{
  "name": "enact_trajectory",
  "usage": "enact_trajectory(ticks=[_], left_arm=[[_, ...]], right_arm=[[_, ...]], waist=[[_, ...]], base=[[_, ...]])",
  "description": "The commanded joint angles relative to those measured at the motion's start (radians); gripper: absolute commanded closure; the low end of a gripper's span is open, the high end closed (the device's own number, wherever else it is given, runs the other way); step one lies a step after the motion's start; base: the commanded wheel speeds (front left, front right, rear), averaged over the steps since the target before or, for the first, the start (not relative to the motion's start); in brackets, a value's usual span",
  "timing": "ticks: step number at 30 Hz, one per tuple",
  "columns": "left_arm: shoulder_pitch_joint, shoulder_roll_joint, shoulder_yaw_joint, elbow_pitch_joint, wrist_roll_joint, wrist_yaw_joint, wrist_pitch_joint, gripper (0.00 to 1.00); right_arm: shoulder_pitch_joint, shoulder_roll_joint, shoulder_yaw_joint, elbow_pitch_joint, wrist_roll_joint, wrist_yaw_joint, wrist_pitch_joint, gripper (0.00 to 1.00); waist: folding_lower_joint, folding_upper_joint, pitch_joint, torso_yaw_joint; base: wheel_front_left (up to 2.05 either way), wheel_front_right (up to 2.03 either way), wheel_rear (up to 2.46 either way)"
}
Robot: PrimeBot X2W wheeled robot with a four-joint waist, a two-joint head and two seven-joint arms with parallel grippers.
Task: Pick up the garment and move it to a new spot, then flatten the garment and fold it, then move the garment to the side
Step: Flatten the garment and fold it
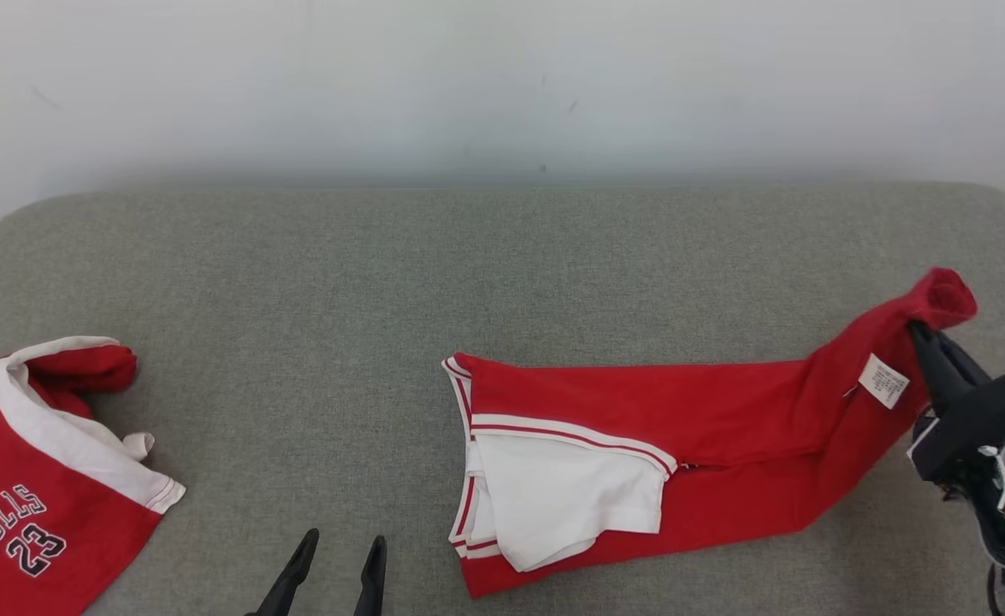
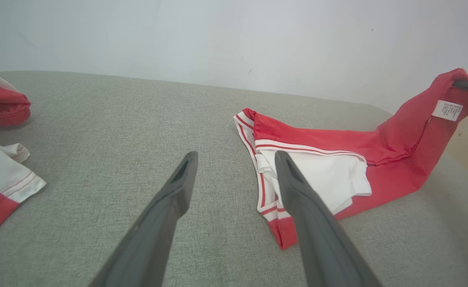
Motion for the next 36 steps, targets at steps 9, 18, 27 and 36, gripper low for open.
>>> enact_trajectory(ticks=[9, 18, 27, 36], left_arm=[[-0.016, -0.022, -0.001, 0.015, -0.024, -0.018, -0.001, 0.00], [-0.028, -0.040, -0.003, 0.037, -0.045, -0.043, -0.004, 0.00], [-0.034, -0.058, 0.000, 0.058, -0.064, -0.062, -0.007, 0.00], [-0.033, -0.069, 0.000, 0.074, -0.069, -0.069, -0.012, 0.00]], right_arm=[[-0.004, 0.097, 0.146, -0.185, -0.036, -0.002, 0.069, 1.00], [-0.028, 0.173, 0.297, -0.150, -0.036, -0.002, 0.087, 1.00], [-0.046, 0.220, 0.413, -0.048, -0.017, -0.002, 0.085, 1.00], [-0.036, 0.235, 0.469, 0.025, -0.021, -0.002, 0.081, 1.00]], waist=[[0.0000, -0.0001, 0.001, 0.054], [0.0000, -0.0001, 0.020, 0.113], [0.0000, -0.0001, 0.027, 0.151], [0.0000, -0.0001, 0.028, 0.171]], base=[[0.00, 0.00, 0.00], [0.00, 0.00, 0.00], [0.00, 0.00, 0.00], [0.00, 0.00, 0.00]])
